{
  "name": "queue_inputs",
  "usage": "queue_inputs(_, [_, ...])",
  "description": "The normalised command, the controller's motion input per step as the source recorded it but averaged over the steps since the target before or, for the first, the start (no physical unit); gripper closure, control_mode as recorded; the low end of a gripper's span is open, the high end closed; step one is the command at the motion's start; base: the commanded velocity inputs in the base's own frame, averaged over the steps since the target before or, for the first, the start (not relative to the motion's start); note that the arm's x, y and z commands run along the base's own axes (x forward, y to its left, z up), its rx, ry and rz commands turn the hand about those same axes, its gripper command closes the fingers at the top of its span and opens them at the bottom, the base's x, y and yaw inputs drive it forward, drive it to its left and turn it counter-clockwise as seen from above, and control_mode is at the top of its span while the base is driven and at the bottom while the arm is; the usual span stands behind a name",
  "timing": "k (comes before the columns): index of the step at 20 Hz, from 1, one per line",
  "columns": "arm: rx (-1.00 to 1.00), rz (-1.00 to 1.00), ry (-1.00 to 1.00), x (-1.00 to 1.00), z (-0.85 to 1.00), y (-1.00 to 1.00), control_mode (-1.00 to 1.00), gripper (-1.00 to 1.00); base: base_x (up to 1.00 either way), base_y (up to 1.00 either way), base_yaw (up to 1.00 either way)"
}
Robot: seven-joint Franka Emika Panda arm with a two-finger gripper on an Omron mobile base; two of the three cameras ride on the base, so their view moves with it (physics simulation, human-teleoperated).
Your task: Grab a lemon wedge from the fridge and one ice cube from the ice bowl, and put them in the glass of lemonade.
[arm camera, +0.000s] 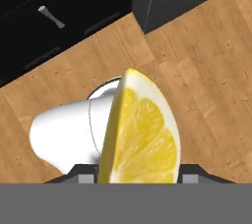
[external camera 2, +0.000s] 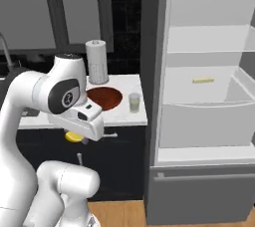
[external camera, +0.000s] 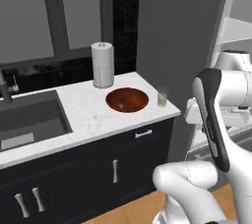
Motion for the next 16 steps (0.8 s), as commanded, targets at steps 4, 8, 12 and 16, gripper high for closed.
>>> queue_inputs(4, [0.0, 0.0, 0.0, 0.0, 0.0, 0.0, 1.0, 1.0, 0.79, 0.89, -0.08])
queue_inputs(8, [0.0, 0.0, 0.0, 0.0, 0.0, 0.0, 1.0, 1.0, 0.88, 0.22, -0.11])
queue_inputs(12, [0.0, 0.0, 0.0, 0.0, 0.0, 0.0, 1.0, 1.0, 0.64, -0.06, -0.04])
queue_inputs(16, [0.0, -0.1, 0.18, 0.43, 0.0, -0.04, -1.0, 1.0, 0.0, 0.0, 0.0])
